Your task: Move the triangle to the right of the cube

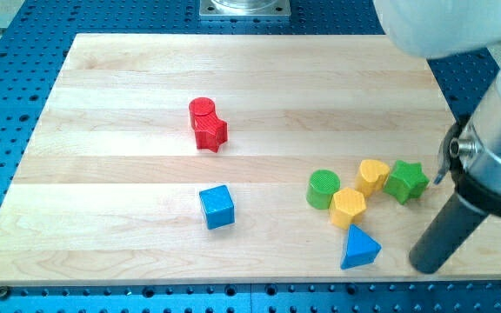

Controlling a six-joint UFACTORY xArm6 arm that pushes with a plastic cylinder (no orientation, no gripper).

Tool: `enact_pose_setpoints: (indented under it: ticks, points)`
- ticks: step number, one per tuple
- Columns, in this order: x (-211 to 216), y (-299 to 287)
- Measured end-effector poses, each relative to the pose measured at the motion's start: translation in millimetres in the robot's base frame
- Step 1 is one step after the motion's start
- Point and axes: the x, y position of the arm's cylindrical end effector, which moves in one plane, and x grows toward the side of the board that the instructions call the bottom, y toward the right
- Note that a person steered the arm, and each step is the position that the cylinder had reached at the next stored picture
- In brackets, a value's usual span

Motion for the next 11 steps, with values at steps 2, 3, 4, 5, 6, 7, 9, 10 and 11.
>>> enact_pose_setpoints:
  ticks: [2, 3, 4, 5, 6, 7, 9, 10, 11]
  points:
    - [2, -57]
    - [2, -120]
    - [2, -133]
    - [2, -125]
    - [1, -97]
    - [-4, -72]
    - [-34, -135]
    - [-36, -183]
    - [-38, -175]
